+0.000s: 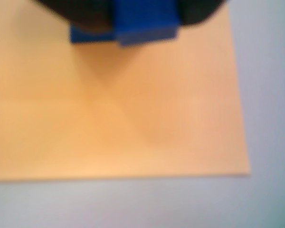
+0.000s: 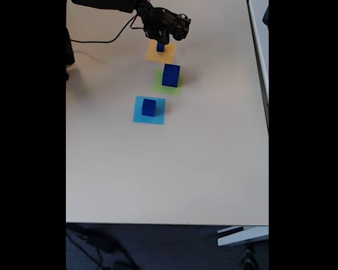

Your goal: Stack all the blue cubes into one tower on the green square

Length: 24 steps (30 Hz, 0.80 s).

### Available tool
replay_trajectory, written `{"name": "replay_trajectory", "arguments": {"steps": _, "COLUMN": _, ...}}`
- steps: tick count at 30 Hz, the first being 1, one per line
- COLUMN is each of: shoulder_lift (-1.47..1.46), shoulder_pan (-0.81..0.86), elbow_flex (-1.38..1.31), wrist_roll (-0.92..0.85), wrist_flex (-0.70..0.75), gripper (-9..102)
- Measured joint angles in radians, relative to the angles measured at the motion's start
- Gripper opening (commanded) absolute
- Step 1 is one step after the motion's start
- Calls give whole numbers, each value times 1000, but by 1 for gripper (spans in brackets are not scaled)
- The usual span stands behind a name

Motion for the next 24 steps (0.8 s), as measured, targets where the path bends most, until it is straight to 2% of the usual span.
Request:
{"name": "replay_trajectory", "arguments": {"steps": 11, "shoulder_lift": 54, "shoulder_pan": 6, "elbow_flex": 18, "wrist_roll": -64, "wrist_flex": 9, "gripper": 0}}
{"name": "replay_trajectory", "arguments": {"steps": 24, "shoulder_lift": 55, "shoulder_pan": -14, "elbow_flex": 25, "wrist_roll": -38, "wrist_flex": 20, "gripper": 0}}
